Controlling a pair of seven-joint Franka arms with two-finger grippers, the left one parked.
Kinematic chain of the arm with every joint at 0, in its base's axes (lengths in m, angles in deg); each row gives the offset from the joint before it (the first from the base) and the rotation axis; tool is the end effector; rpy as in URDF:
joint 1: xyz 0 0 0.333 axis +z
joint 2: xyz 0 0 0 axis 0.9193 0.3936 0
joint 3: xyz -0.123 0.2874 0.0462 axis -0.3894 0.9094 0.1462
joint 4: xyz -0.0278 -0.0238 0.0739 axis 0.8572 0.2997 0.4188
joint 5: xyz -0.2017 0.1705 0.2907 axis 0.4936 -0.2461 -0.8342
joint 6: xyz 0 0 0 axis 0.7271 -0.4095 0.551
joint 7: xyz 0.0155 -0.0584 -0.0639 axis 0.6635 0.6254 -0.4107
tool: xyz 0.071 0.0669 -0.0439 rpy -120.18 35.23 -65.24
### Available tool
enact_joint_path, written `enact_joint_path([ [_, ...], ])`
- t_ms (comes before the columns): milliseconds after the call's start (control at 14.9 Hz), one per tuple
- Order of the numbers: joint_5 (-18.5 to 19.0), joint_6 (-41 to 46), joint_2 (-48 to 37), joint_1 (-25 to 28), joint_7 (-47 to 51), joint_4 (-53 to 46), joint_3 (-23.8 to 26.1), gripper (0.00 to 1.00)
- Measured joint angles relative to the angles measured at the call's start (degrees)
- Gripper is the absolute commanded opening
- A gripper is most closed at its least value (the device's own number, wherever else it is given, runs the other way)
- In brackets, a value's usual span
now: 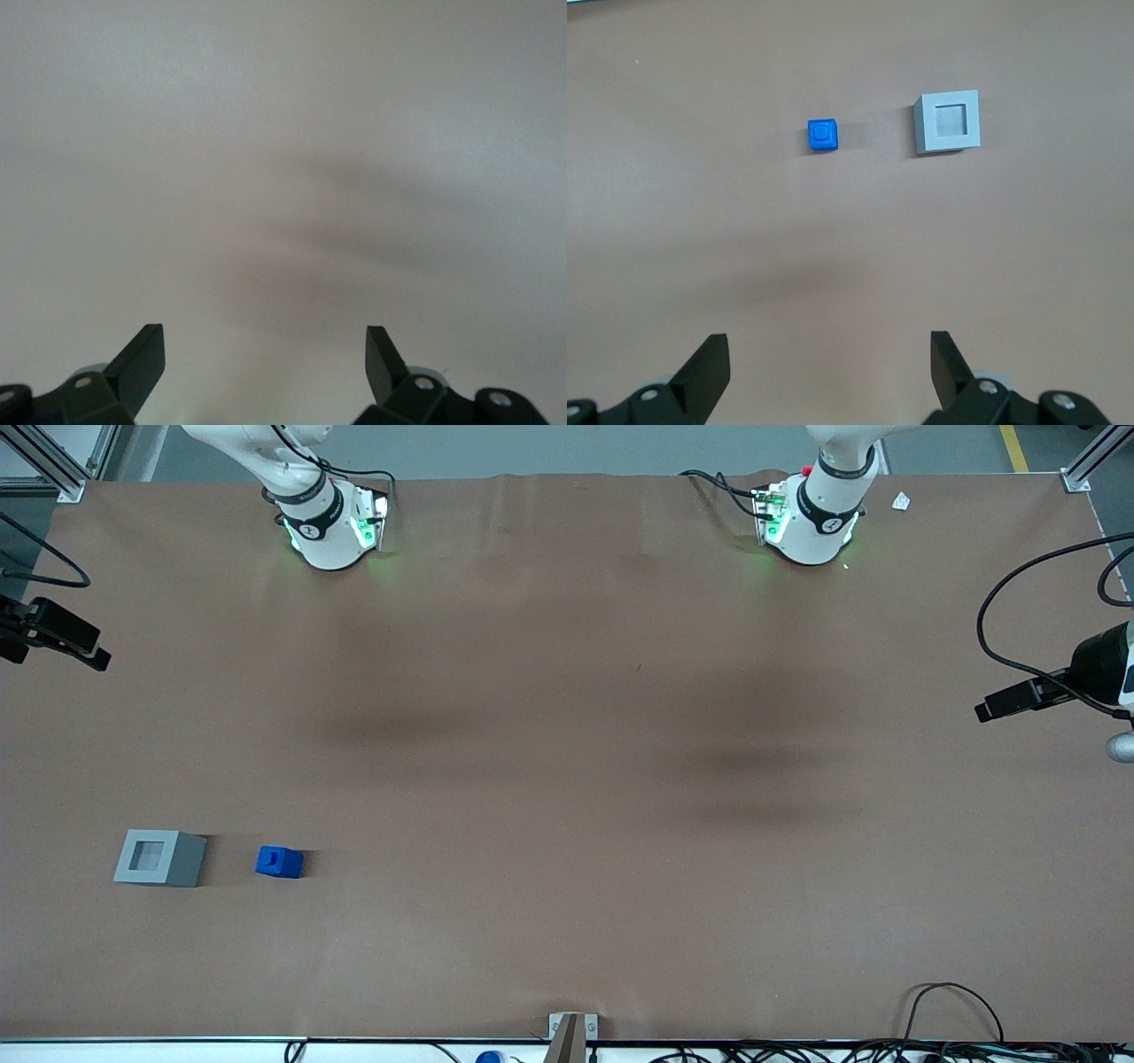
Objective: Insert blue part into gray base with right arm
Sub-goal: 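Move the open right gripper out toward the blue cube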
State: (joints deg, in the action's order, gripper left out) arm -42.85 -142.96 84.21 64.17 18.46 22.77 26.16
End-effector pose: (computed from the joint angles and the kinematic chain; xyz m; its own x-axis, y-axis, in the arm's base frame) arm 0.5575 -0.0156 0.6694 0.9935 -0.1122 0.0209 -0.1122 -0.9937 -0.0001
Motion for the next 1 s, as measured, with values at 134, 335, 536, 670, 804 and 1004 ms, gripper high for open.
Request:
enact_joint_path([
  [134,0.0,0.12,0.0,0.0,0.0,0.0,0.0,1.0],
  [335,0.0,0.14,0.0,0.0,0.0,0.0,0.01,1.0],
  [536,0.0,-0.79,0.45,0.0,0.02,0.54,-0.03,1.0],
  [670,0.01,-2.55,1.78,0.0,0.02,1.22,-0.03,1.0],
  [804,0.13,-4.72,3.84,0.05,0.02,1.72,0.02,1.0],
  [1004,0.3,-7.99,7.55,0.73,0.02,1.93,0.05,1.0],
])
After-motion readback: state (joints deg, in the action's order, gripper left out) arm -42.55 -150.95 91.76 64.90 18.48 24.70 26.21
